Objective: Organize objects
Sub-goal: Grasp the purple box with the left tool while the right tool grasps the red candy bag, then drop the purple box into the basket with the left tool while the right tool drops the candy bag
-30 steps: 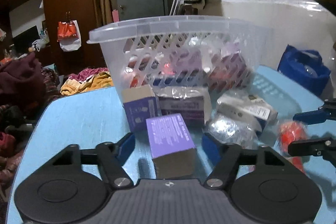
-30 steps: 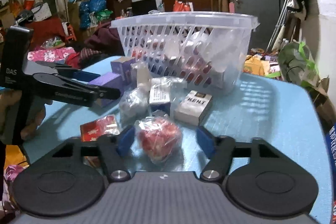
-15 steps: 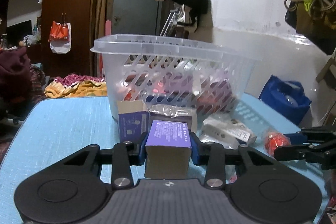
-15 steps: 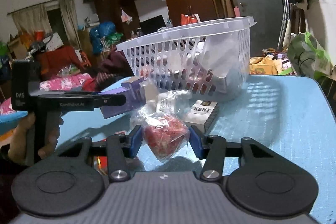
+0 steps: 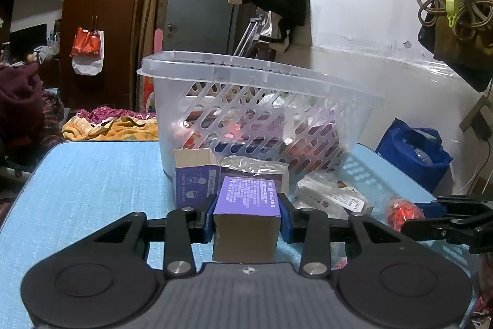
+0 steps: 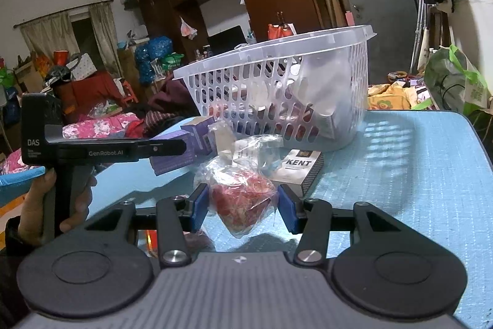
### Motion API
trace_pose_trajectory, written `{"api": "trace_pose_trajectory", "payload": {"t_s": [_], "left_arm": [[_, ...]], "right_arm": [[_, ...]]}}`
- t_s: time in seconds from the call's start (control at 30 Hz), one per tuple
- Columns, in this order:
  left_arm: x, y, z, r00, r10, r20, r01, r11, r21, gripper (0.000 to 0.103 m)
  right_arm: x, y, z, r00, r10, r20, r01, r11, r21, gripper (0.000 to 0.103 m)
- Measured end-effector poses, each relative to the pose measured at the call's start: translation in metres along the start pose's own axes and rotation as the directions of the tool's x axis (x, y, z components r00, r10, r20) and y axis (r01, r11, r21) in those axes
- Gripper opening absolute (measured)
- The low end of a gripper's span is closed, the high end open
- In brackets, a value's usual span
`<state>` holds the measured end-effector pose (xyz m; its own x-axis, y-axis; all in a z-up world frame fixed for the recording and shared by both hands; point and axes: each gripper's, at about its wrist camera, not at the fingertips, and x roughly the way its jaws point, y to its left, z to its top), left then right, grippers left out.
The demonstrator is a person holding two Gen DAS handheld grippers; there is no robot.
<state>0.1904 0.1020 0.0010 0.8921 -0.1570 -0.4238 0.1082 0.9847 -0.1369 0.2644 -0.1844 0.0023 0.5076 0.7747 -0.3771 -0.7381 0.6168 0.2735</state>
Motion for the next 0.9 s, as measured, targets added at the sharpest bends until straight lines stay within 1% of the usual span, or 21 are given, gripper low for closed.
{"api": "trace_pose_trajectory", "payload": {"t_s": [0.33,0.5,0.57,0.63,0.67,0.7,0.73,0.77,0.83,0.87,0.9], "left_arm": [[-0.001,0.007,-0.001,1.000,-0.015,0.006,0.015,0.999,-0.033,0.043],[-0.003,0.008,-0.002,0.999,-0.029,0.018,0.029,0.999,-0.041,0.043],[-0.007,0.010,-0.002,0.998,-0.041,0.046,0.044,0.998,-0.051,0.043],[-0.015,0.013,-0.003,0.993,-0.071,0.095,0.078,0.995,-0.069,0.043],[-0.020,0.015,-0.002,0.988,-0.089,0.124,0.101,0.991,-0.087,0.043],[-0.027,0.017,0.001,0.980,-0.122,0.155,0.139,0.985,-0.103,0.043],[-0.032,0.018,0.006,0.973,-0.149,0.176,0.171,0.978,-0.119,0.043],[-0.038,0.018,0.014,0.967,-0.161,0.198,0.188,0.974,-0.127,0.043],[-0.047,0.012,0.038,0.960,-0.149,0.239,0.180,0.977,-0.111,0.043],[-0.048,0.009,0.053,0.959,-0.138,0.249,0.167,0.981,-0.099,0.043],[-0.045,0.006,0.070,0.960,-0.121,0.253,0.146,0.986,-0.082,0.043]], "right_arm": [[-0.002,0.001,-0.001,1.000,-0.002,0.016,0.002,1.000,-0.008,0.052],[-0.011,0.006,-0.004,0.997,0.008,0.077,-0.005,0.999,-0.044,0.052],[-0.014,0.009,-0.004,0.995,-0.003,0.103,0.010,0.998,-0.063,0.052],[-0.016,0.014,-0.004,0.993,-0.010,0.121,0.022,0.995,-0.093,0.052],[-0.018,0.018,-0.004,0.991,-0.017,0.133,0.032,0.994,-0.109,0.052],[-0.019,0.020,-0.002,0.989,-0.013,0.144,0.028,0.994,-0.109,0.052],[-0.021,0.024,0.005,0.987,0.000,0.162,0.016,0.995,-0.100,0.052],[-0.023,0.028,0.013,0.982,0.007,0.189,0.013,0.995,-0.103,0.052],[-0.029,0.040,0.038,0.963,-0.005,0.271,0.043,0.990,-0.134,0.052],[-0.030,0.046,0.057,0.950,-0.020,0.311,0.071,0.986,-0.152,0.052],[-0.026,0.050,0.074,0.943,-0.043,0.331,0.106,0.979,-0.173,0.052]]}}
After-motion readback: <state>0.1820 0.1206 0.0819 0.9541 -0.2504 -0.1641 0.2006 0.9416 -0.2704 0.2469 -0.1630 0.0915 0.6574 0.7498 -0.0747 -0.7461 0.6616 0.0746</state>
